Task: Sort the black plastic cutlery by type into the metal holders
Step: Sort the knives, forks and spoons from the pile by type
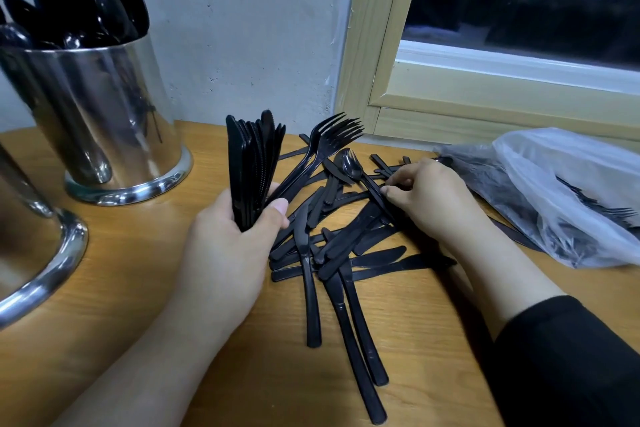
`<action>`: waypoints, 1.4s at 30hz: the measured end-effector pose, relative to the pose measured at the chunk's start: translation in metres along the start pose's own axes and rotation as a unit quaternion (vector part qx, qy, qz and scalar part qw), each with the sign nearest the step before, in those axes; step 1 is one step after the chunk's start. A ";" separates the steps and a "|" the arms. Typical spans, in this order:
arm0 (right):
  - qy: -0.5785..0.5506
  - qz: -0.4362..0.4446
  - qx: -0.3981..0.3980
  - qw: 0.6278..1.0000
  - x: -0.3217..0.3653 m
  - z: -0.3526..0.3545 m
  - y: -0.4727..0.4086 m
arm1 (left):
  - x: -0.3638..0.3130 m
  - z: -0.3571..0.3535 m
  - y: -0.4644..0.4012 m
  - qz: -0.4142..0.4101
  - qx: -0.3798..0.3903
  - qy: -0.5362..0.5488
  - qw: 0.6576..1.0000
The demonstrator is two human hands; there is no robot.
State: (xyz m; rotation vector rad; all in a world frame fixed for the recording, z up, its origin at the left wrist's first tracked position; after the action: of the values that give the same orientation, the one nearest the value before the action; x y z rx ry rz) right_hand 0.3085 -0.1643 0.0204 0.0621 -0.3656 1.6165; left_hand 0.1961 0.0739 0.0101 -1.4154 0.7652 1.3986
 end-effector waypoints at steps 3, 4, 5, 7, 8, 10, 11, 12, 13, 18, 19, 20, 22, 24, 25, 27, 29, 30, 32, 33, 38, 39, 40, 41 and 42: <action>0.008 0.008 -0.002 1.000 0.004 0.000 0.001 | 0.000 0.001 0.000 0.000 -0.001 -0.005 1.000; 0.008 0.008 0.000 1.000 0.006 0.001 0.002 | 0.001 0.001 0.000 0.000 -0.002 -0.003 1.000; 0.010 0.006 0.001 1.000 0.008 0.001 0.003 | 0.002 0.000 0.000 0.001 -0.004 0.003 1.000; 0.012 0.007 0.004 1.000 0.012 0.001 0.005 | 0.003 0.000 0.000 0.002 -0.004 0.013 1.000; 0.009 0.005 0.007 1.000 0.013 0.001 0.006 | 0.002 0.000 0.000 0.001 -0.003 0.014 1.000; 0.000 -0.004 0.015 1.000 0.015 0.003 0.007 | 0.002 0.000 -0.001 0.000 -0.004 0.012 1.000; -0.002 -0.008 0.015 1.000 0.015 0.004 0.007 | 0.003 0.001 -0.001 -0.001 -0.006 0.012 1.000; -0.004 -0.011 0.014 1.000 0.015 0.005 0.007 | 0.002 0.001 -0.002 -0.001 -0.009 0.013 1.000; -0.006 -0.013 0.013 1.000 0.014 0.004 0.006 | 0.003 0.002 -0.002 -0.001 -0.013 0.017 1.000; -0.057 -0.029 -0.021 0.998 0.008 0.005 0.004 | 0.006 0.003 -0.002 0.010 -0.036 0.071 0.997; -0.092 -0.038 -0.054 0.994 0.006 0.007 0.003 | 0.006 0.003 -0.003 0.014 -0.038 0.084 0.996; -0.132 -0.047 -0.089 0.986 0.005 0.010 0.003 | 0.006 0.003 -0.003 0.017 -0.040 0.093 0.995; -0.208 -0.055 -0.144 0.966 0.004 0.014 0.004 | 0.007 0.004 -0.004 0.021 -0.044 0.103 0.993; -0.266 -0.065 -0.171 0.947 0.005 0.015 0.007 | 0.007 0.004 -0.006 0.024 -0.049 0.111 0.992; -0.301 -0.075 -0.173 0.935 0.006 0.015 0.008 | 0.007 0.005 -0.006 0.026 -0.051 0.114 0.992; -0.432 -0.101 -0.142 0.885 0.013 0.014 0.012 | 0.007 0.005 -0.006 0.030 -0.054 0.122 0.991; -0.622 -0.122 -0.061 0.771 0.032 0.013 0.021 | 0.005 0.005 -0.004 0.044 -0.054 0.143 0.987; -0.684 -0.130 -0.024 0.717 0.046 0.012 0.028 | 0.004 0.005 -0.003 0.057 -0.055 0.161 0.984; -0.708 -0.141 0.031 0.691 0.073 0.006 0.043 | 0.002 0.004 0.001 0.080 -0.059 0.194 0.976; -0.700 -0.136 0.049 0.699 0.086 0.003 0.050 | 0.001 0.004 0.002 0.088 -0.061 0.204 0.973; -0.639 -0.061 0.079 0.763 0.120 -0.001 0.079 | -0.008 0.002 0.007 0.097 -0.059 0.235 0.965; -0.646 -0.061 0.085 0.756 0.122 -0.001 0.082 | -0.010 0.001 0.008 0.097 -0.051 0.233 0.966; -0.660 -0.062 0.099 0.742 0.124 -0.002 0.085 | -0.011 0.000 0.010 0.096 -0.042 0.228 0.968; -0.674 -0.060 0.114 0.728 0.127 -0.002 0.088 | -0.012 -0.001 0.011 0.094 -0.033 0.225 0.969; -0.678 -0.059 0.123 0.722 0.128 -0.003 0.089 | -0.013 -0.002 0.012 0.092 -0.026 0.225 0.970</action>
State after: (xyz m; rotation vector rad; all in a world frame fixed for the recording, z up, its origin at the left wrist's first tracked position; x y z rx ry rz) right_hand 0.2112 -0.0437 0.0335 1.5066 -1.2179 1.2075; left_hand 0.1839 0.0658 0.0196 -1.7696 1.1829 1.2520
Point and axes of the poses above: each hand's wrist, its own y-axis away from the middle knuckle, its own z-axis out of the back of the hand, x = y × z, the point moved 2 cm from there along -y, towards the middle knuckle, and after that the axes turned 5 degrees about y, right-handed, at the moved point
